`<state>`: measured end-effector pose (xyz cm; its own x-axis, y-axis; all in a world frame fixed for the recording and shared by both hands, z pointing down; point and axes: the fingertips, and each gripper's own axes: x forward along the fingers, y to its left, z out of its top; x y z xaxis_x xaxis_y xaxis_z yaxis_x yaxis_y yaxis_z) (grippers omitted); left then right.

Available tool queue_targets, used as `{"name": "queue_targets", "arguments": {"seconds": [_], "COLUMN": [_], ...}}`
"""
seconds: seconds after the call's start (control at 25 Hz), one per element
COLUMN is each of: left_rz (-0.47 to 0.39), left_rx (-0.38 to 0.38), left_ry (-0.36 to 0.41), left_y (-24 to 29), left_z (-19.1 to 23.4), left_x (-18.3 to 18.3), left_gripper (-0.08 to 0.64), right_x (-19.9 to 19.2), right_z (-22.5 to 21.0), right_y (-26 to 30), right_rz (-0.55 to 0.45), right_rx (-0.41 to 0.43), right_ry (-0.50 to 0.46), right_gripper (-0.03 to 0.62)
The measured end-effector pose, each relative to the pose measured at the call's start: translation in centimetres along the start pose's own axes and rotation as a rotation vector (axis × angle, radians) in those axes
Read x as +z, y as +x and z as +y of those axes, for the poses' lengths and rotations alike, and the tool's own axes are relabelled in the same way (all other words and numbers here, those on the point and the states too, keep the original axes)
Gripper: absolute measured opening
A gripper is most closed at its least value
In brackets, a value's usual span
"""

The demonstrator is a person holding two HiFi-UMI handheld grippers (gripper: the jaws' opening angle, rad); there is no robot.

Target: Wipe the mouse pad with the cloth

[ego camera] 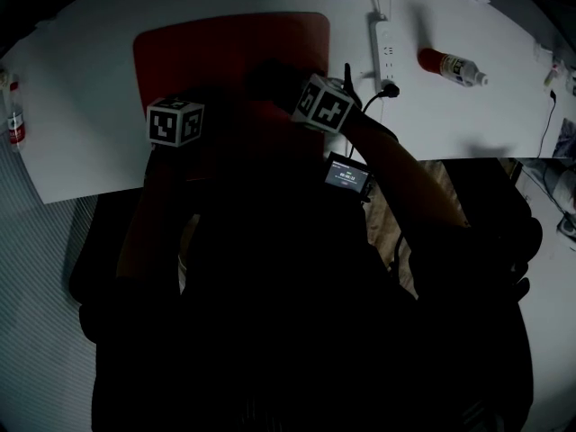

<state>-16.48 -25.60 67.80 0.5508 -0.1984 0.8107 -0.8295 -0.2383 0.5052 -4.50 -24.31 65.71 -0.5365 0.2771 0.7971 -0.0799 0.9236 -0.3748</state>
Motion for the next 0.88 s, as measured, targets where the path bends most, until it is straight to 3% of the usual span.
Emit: {"name": "queue_targets", "arguments": {"seconds": [0.08, 0.16, 0.24, 0.32, 0.52, 0.6, 0.76, 0.88], "left_rz": [0.000, -0.003, -0.004, 0.003, -0.007, -0.010, -0.011, -0.008], "left_rx": [-0.004, -0.005, -0.005, -0.015, -0.014, -0.018, -0.021, -0.019], "left_ry": [-0.003, -0.004, -0.003, -0.004, -0.005, -0.008, -0.002, 0.008], "left_y": [0.1, 0.2, 0.1, 0.4, 0.4, 0.5, 0.4, 0.4], "left_z": [-0.1, -0.2, -0.2, -0.3, -0.1, -0.3, -0.1, -0.1], "left_x": [-0.2, -0.2, -0.2, -0.5, -0.4, -0.5, -0.4, -0.4], "left_gripper": [0.008, 0.008, 0.008, 0.008, 0.008, 0.008, 0.008, 0.008], "right_x": [-0.3, -0.6, -0.8, -1.0, -0.6, -0.7, -0.5, 0.2], "right_z": [6.6, 8.9, 8.2, 4.9, -11.3, -13.4, -13.1, -9.9], "right_y": [2.8, 4.1, 3.7, 2.4, -4.5, -5.8, -5.6, -3.9], "right_rz": [0.041, 0.072, 0.072, 0.064, -0.003, -0.012, -0.040, -0.066], "right_rx": [0.171, 0.198, 0.199, 0.140, -0.265, -0.308, -0.366, -0.286], "right_ry": [-0.121, -0.239, -0.251, -0.231, -0.022, 0.023, 0.078, 0.092], "right_gripper": [0.063, 0.061, 0.061, 0.061, 0.061, 0.061, 0.061, 0.061]}}
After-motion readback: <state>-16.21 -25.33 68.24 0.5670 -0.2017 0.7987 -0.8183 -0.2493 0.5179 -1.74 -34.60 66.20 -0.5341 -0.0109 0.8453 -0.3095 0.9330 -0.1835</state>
